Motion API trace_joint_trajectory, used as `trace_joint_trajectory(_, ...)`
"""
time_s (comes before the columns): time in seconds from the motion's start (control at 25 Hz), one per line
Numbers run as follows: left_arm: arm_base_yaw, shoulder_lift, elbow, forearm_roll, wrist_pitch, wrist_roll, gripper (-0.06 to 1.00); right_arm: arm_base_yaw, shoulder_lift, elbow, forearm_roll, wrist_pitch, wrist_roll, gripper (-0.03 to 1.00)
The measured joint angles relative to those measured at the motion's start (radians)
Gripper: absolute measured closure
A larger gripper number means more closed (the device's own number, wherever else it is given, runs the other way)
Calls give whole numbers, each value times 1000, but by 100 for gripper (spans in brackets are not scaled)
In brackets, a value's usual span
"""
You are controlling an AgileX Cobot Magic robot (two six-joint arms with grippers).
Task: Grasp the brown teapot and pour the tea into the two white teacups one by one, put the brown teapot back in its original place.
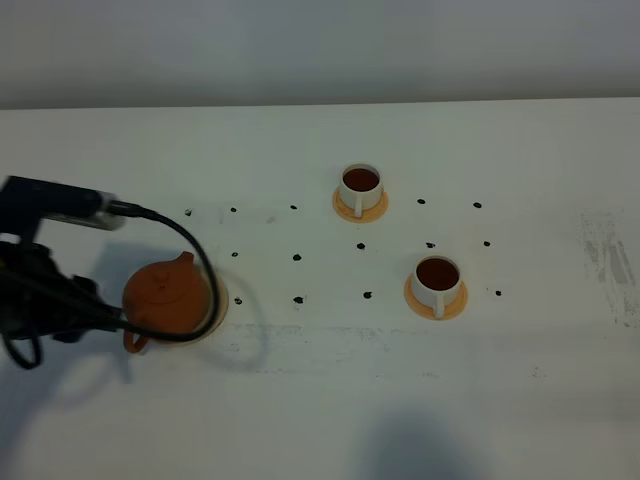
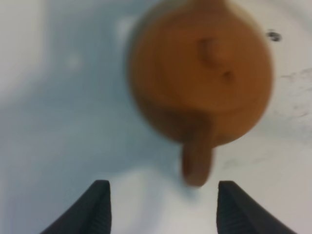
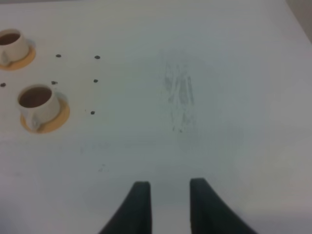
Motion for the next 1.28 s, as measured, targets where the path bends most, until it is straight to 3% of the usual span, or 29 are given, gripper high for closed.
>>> trace_joint_trajectory(0.36,175,-377,0,89,334,-75,51,0,0,0,0,0,0,75)
trace_joint_trajectory(0.6,192,-659,0,96,552,-79,56,0,0,0,0,0,0,75)
trace_joint_trajectory(0.84,192,-892,0,75,657,-93,60,0,0,0,0,0,0,75)
trace_joint_trajectory(0.96,192,-952,0,20,734,-209,61,0,0,0,0,0,0,75)
trace_joint_trajectory(1.08,192,-993,0,10,734,-288,62,0,0,0,0,0,0,75)
trace_joint_trajectory(1.28,192,-1087,70,20,711,-305,63,0,0,0,0,0,0,75)
